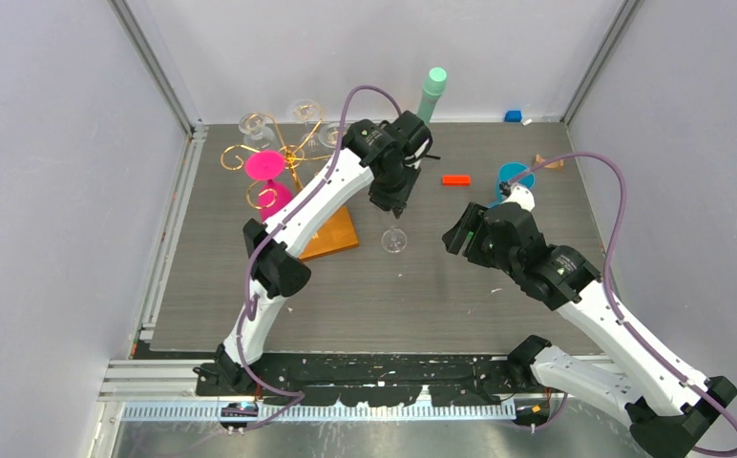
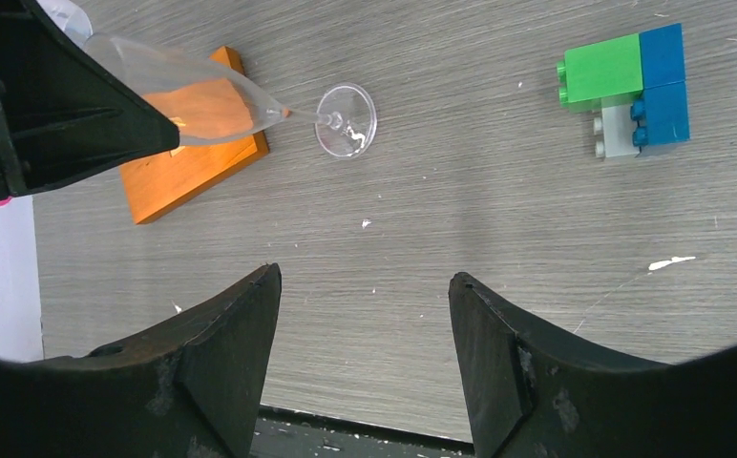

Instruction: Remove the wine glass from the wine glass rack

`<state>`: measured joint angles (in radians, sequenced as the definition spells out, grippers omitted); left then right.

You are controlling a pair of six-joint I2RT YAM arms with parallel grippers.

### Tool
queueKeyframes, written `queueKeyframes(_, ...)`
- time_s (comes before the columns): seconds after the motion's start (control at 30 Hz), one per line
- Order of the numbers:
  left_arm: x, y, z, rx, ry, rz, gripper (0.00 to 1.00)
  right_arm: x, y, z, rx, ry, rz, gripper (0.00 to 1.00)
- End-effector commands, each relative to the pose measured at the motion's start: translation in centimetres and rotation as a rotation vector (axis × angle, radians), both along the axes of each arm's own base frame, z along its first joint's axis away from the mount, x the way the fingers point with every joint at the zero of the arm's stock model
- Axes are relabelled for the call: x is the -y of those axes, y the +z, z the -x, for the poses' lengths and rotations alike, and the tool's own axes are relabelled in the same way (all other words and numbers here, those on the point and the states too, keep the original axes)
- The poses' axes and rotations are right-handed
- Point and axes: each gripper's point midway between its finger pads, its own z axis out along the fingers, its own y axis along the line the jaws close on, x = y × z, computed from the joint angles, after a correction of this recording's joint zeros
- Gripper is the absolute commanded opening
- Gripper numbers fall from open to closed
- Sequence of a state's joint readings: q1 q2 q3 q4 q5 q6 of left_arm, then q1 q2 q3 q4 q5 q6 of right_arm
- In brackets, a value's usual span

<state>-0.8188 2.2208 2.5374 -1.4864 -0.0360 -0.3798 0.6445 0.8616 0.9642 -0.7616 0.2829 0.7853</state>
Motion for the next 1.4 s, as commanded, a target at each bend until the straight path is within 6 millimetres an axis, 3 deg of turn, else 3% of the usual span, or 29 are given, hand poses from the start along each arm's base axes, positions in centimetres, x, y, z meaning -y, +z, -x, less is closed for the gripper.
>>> queueKeyframes(0.0,1.6,3.5,-1.7,0.124,-0.012,0.121,0.32,-1.0,1.1,-0.4,0.029,0.011,-0.05,0.7)
queueKeyframes(0.2,2.3,6.1,-2.4,0.177,-0.009,0.22,0.46,-0.9,1.2,-0.3,0.028,0.01,-0.052,0.7)
queueKeyframes(0.33,2.7,9.6,-1.7,0.225,-0.032,0.319,0.53,-0.9,1.3,-0.3,0.026,0.013,-0.051,0.7)
queueKeyframes(0.57,0.8,15.4,-0.9,0.385,-0.033,0.431,0.67,-1.5,3.6,-0.3,0.062,0.066,-0.058,0.74)
queueKeyframes(0.73,-1.2,20.3,1.1,0.497,-0.043,0.533,0.74,-2.6,5.4,-2.1,0.064,0.071,-0.035,0.7)
queueKeyframes(0.77,-1.7,21.1,1.6,0.52,-0.049,0.552,0.77,-3.1,4.8,-2.7,0.038,0.072,-0.011,0.7)
queueKeyframes(0.8,-2.4,21.7,1.8,0.551,-0.043,0.558,0.81,-3.3,5.7,-3.2,0.048,0.072,-0.007,0.69)
queueKeyframes(0.83,-3.2,22.5,2.1,0.589,-0.036,0.563,0.85,-3.8,4.7,-3.9,0.015,0.075,0.024,0.69)
queueKeyframes(0.87,-4.0,23.0,2.4,0.622,-0.034,0.567,0.88,-4.1,5.7,-4.5,0.03,0.078,0.026,0.71)
queueKeyframes(0.97,-7.2,23.6,2.9,0.724,0.015,0.543,0.99,-5.5,5.0,-6.9,0.007,0.074,0.066,0.75)
queueKeyframes(1.0,-8.5,24.5,3.2,0.775,0.043,0.544,0.99,-5.7,5.5,-7.6,0.019,0.066,0.068,0.76)
queueKeyframes(1.03,-9.6,24.2,3.3,0.802,0.066,0.523,1.0,-6.2,4.8,-8.4,0.005,0.063,0.083,0.76)
queueKeyframes(1.07,-10.8,24.2,3.5,0.834,0.089,0.505,1.0,-6.6,5.3,-8.9,0.016,0.063,0.082,0.76)
queueKeyframes(1.1,-12.1,24.3,3.6,0.868,0.117,0.483,1.0,-6.9,4.4,-9.7,-0.005,0.055,0.105,0.76)
queueKeyframes(1.13,-13.2,24.3,3.8,0.893,0.144,0.467,1.0,-7.1,4.8,-10.3,0.003,0.045,0.106,0.76)
queueKeyframes(1.23,-16.7,24.2,4.4,0.954,0.224,0.402,1.0,-7.3,3.0,-12.1,-0.04,0.006,0.183,0.7)
queueKeyframes(1.37,-22.8,24.7,5.4,1.063,0.393,0.274,1.0,-8.0,0.8,-13.0,-0.091,0.02,0.238,0.61)
